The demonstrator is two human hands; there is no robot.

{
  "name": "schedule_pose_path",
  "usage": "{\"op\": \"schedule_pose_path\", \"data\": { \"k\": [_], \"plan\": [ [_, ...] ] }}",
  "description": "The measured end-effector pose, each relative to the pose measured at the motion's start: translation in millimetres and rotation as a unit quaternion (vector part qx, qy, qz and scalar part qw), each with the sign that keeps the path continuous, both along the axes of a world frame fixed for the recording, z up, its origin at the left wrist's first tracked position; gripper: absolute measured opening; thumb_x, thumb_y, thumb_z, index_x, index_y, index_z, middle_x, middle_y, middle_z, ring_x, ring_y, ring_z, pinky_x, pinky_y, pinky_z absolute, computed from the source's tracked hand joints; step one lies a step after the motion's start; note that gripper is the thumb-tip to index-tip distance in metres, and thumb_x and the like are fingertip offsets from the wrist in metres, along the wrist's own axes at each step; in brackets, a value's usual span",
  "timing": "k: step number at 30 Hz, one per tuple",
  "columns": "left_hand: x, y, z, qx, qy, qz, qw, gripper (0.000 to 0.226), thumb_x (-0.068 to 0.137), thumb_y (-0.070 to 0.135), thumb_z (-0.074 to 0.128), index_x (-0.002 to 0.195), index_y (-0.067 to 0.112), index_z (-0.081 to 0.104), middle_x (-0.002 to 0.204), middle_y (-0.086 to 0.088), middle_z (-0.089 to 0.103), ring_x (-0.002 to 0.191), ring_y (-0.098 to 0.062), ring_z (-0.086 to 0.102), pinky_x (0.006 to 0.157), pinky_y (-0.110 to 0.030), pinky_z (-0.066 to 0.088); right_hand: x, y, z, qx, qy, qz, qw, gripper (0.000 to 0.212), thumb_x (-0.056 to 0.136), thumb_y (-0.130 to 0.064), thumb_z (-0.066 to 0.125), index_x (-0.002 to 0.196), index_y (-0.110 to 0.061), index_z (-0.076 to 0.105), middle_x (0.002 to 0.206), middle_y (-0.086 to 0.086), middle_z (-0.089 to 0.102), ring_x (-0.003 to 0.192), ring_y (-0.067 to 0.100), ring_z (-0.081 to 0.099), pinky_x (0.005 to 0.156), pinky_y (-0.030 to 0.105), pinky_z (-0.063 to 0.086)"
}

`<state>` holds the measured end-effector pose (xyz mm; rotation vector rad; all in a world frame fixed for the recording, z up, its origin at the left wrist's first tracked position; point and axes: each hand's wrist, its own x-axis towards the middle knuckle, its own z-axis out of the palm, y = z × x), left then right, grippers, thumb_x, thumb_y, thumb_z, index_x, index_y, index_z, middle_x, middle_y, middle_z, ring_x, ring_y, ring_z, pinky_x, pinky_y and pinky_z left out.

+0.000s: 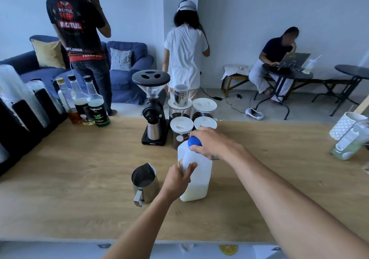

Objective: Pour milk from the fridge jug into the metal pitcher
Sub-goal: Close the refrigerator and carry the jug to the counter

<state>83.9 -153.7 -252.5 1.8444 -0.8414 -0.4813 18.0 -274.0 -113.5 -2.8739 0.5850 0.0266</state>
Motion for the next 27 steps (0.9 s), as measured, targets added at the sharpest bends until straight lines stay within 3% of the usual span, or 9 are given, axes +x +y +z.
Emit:
{"op": "schedule_pose_path", "data": {
  "k": [2,5,8,12,16,18,22,24,27],
  "plan": [
    [2,-3,2,0.009,-0.004,-0.004,1.000,0.041,0.095,0.047,0.053,0.068,0.019,0.043,0.054,0.001,0.054,0.046,0.000,0.051,0.048,-0.011,0.038,-4,-8,4,0.031,0.030,0.021,0.999,0.041,0.092,-0.029,0.054,0.133,-0.029,0.048,0.122,-0.004,0.046,0.095,0.017,0.046,0.076,0.037,0.044],
    [11,-5,1,0.003,0.000,-0.015,1.000,0.040,0.095,0.048,0.054,0.069,0.019,0.043,0.056,0.000,0.053,0.045,0.000,0.051,0.048,-0.011,0.038,3,-6,4,0.055,0.003,0.000,0.998,0.048,0.089,-0.035,0.062,0.135,-0.034,0.047,0.121,-0.004,0.044,0.102,0.017,0.047,0.082,0.035,0.045],
    [15,-9,0,-0.005,-0.011,-0.025,1.000,0.041,0.096,0.047,0.053,0.068,0.019,0.042,0.055,0.000,0.050,0.046,-0.003,0.048,0.050,-0.016,0.037,6,-4,3,0.050,-0.043,-0.046,0.997,0.044,0.086,-0.042,0.065,0.125,-0.026,0.055,0.111,-0.002,0.046,0.097,0.019,0.049,0.073,0.031,0.040],
    [20,-9,-3,-0.003,-0.027,-0.033,0.999,0.042,0.096,0.047,0.052,0.070,0.015,0.042,0.055,-0.002,0.051,0.046,-0.004,0.049,0.050,-0.017,0.037,8,-1,2,0.070,-0.051,-0.027,0.996,0.036,0.082,-0.016,0.063,0.117,-0.025,0.059,0.108,-0.006,0.044,0.095,0.015,0.043,0.073,0.032,0.044],
    [22,-9,-3,-0.008,-0.023,-0.031,0.999,0.043,0.096,0.046,0.053,0.070,0.014,0.044,0.052,0.001,0.051,0.044,-0.001,0.049,0.050,-0.015,0.038,3,-4,10,0.112,-0.160,-0.012,0.981,0.035,0.072,-0.007,0.065,0.102,-0.021,0.057,0.109,-0.006,0.050,0.089,0.010,0.049,0.074,0.026,0.043],
    [22,-8,-3,-0.013,-0.027,-0.029,0.999,0.042,0.096,0.046,0.054,0.069,0.015,0.045,0.050,0.006,0.051,0.045,-0.001,0.049,0.050,-0.014,0.039,-6,-12,5,0.125,-0.247,-0.045,0.960,0.038,0.070,-0.007,0.068,0.101,-0.019,0.051,0.105,-0.004,0.046,0.084,0.005,0.050,0.076,0.022,0.043],
    [23,-8,-6,-0.011,-0.025,-0.028,0.999,0.042,0.096,0.045,0.054,0.066,0.016,0.045,0.048,0.006,0.051,0.046,-0.002,0.048,0.050,-0.013,0.038,-43,-22,-48,0.185,-0.372,-0.264,0.870,0.051,0.073,-0.007,0.071,0.117,-0.013,0.046,0.109,0.000,0.042,0.088,0.011,0.051,0.075,0.015,0.040],
    [21,-8,-6,-0.012,-0.027,-0.024,0.999,0.043,0.096,0.044,0.054,0.065,0.017,0.045,0.048,0.007,0.051,0.045,-0.002,0.048,0.049,-0.013,0.037,-67,-11,-91,0.232,-0.367,-0.340,0.834,0.054,0.076,-0.006,0.069,0.123,-0.010,0.043,0.104,-0.005,0.045,0.081,0.003,0.054,0.068,0.008,0.038],
    [20,-9,-7,-0.014,-0.015,-0.018,1.000,0.043,0.096,0.043,0.054,0.064,0.016,0.044,0.050,0.006,0.052,0.046,-0.002,0.048,0.050,-0.014,0.038,-99,13,-160,0.296,-0.297,-0.383,0.823,0.061,0.080,-0.010,0.069,0.133,-0.009,0.038,0.099,-0.008,0.051,0.081,0.001,0.057,0.076,0.020,0.042]
  ]
}}
